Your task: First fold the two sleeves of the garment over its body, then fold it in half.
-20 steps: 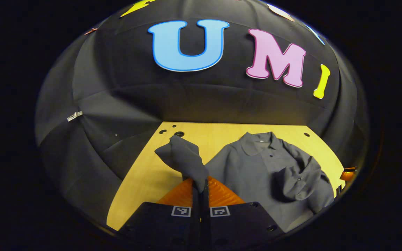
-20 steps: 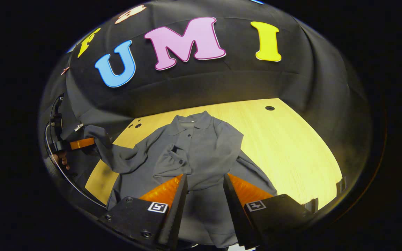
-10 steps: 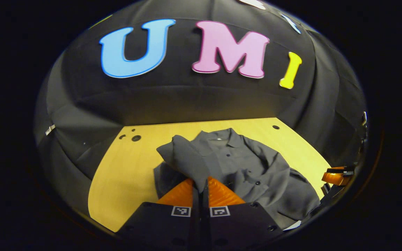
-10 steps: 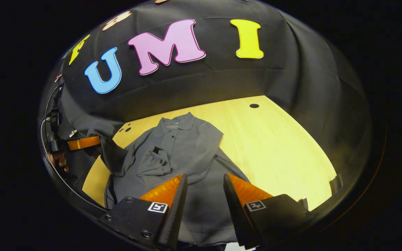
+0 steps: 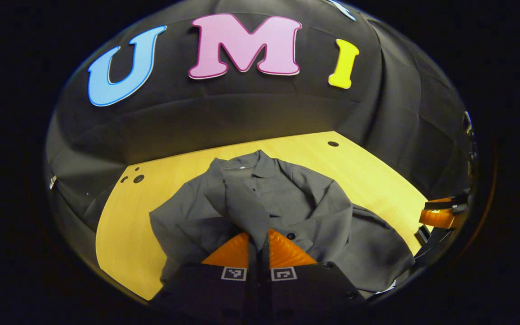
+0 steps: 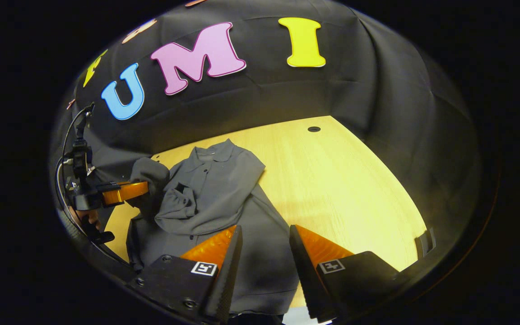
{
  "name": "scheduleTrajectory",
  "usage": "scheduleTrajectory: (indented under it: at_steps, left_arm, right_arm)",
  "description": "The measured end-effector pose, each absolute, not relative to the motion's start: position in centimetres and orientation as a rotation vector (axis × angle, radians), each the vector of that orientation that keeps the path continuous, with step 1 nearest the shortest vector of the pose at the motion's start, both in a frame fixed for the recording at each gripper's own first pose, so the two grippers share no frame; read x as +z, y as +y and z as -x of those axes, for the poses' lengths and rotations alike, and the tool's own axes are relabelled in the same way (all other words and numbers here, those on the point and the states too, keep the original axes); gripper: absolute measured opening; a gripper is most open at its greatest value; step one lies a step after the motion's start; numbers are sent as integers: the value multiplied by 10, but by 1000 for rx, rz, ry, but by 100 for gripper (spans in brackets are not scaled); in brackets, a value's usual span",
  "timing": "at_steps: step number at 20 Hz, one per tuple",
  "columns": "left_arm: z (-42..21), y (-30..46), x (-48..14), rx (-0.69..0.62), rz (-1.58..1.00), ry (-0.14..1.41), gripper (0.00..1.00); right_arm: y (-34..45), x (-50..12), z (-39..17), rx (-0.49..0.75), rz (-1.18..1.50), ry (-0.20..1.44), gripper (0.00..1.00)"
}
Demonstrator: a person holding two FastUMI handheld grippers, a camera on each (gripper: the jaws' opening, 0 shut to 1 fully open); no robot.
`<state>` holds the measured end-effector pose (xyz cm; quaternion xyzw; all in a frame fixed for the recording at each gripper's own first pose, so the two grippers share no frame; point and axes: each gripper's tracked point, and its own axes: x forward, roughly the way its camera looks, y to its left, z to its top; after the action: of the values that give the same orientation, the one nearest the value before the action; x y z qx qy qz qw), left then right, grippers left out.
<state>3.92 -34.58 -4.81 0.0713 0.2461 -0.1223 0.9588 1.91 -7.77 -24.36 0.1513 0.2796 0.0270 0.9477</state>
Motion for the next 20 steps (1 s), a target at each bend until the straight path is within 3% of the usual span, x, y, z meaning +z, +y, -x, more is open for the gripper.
scheduleTrajectory:
  at_steps: [8,12,17,20]
  left_arm:
    - [-49,-380,-96,-269,-204,569,9]
    - [-49,-397,-111,-311,-240,592,29]
    - [-38,-419,-123,-379,-249,625,63]
    - [-30,-427,-120,-406,-244,618,75]
  right_arm:
    - [-104,-259,-18,47,-318,600,67]
    - [-108,-265,-19,47,-323,606,66]
    - [-108,-269,-21,51,-329,608,67]
    - [-108,-272,-20,53,-331,611,66]
